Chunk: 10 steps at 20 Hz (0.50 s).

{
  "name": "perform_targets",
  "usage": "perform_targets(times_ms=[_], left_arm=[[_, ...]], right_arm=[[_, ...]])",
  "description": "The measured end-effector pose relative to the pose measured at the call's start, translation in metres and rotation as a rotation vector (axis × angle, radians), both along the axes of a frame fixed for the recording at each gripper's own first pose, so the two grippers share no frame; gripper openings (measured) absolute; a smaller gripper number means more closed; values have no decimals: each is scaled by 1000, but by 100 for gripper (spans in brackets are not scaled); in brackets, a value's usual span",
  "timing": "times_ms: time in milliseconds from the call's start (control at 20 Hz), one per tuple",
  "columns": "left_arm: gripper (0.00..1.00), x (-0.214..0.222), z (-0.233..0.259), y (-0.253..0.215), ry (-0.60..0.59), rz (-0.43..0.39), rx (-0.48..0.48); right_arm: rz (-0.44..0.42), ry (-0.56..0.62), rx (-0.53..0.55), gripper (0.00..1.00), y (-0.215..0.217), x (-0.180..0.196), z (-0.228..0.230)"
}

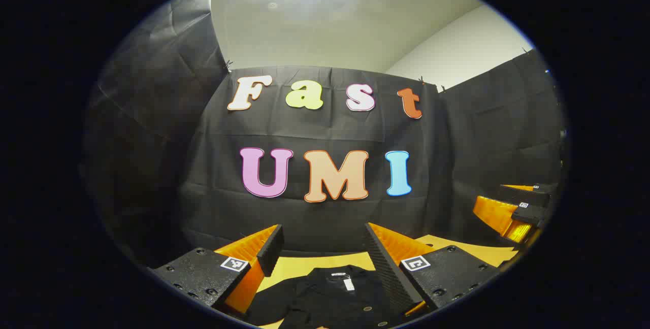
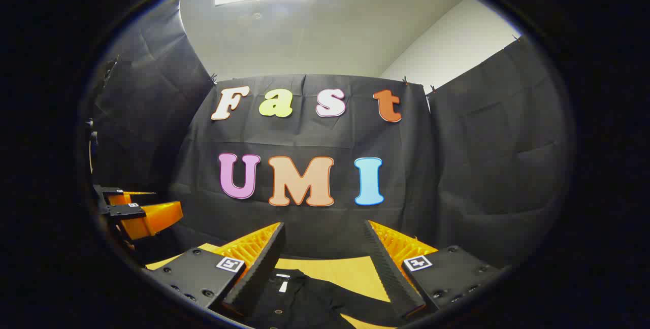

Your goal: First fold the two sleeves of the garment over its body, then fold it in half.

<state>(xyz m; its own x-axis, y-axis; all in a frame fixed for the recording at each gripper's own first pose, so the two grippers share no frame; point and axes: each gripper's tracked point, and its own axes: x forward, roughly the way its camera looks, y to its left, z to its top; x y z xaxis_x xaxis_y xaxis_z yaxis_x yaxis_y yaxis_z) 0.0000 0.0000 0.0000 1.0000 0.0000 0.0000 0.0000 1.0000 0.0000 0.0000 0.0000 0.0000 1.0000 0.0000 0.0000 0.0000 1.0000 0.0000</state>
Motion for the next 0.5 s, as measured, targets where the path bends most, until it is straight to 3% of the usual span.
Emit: perform_targets(times_ms=[500], left_arm=[[93,-17,2,23,-8,80,13]], right_arm=[[47,-15,7,99,17,-1,0]])
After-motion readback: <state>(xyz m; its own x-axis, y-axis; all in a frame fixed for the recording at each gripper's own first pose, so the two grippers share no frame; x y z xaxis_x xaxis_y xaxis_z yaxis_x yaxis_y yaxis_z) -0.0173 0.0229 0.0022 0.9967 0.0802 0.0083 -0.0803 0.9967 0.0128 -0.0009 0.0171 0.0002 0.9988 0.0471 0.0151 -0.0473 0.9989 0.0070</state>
